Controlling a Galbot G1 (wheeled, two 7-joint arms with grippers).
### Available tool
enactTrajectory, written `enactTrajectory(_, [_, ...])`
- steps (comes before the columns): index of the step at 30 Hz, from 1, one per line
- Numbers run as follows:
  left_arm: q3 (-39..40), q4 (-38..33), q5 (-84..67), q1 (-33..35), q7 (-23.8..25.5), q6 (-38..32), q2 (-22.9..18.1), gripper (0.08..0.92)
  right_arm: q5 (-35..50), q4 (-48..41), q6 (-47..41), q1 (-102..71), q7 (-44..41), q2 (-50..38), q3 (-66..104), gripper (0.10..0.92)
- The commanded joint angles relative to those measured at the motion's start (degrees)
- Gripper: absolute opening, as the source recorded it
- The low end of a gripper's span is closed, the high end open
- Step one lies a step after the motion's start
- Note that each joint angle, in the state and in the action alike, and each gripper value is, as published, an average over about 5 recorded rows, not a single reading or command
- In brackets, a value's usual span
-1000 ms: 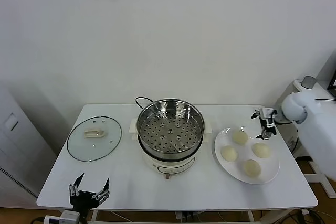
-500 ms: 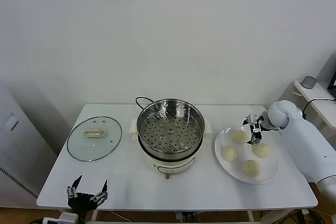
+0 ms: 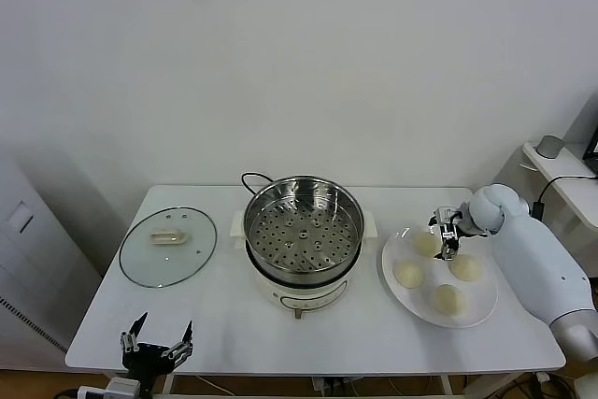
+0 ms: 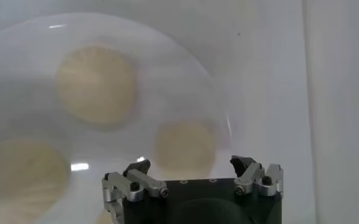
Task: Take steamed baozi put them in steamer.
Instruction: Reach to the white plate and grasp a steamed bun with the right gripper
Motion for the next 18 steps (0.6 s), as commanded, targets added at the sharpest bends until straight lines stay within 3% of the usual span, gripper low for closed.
enactTrajectory(1, [0.0,0.1,0.0,-0.1,0.1,0.1,-0.9,0.823,-0.7,-1.0,0.1,0.1,0.2,0.7,0.0,0.823])
enactTrajectory(18, [0.1,0.3,0.0,-0.2,0.1,0.1,-0.9,0.823,-2.1,-2.6,0.2,0.5,-0.3,1.4,0.1,0.822])
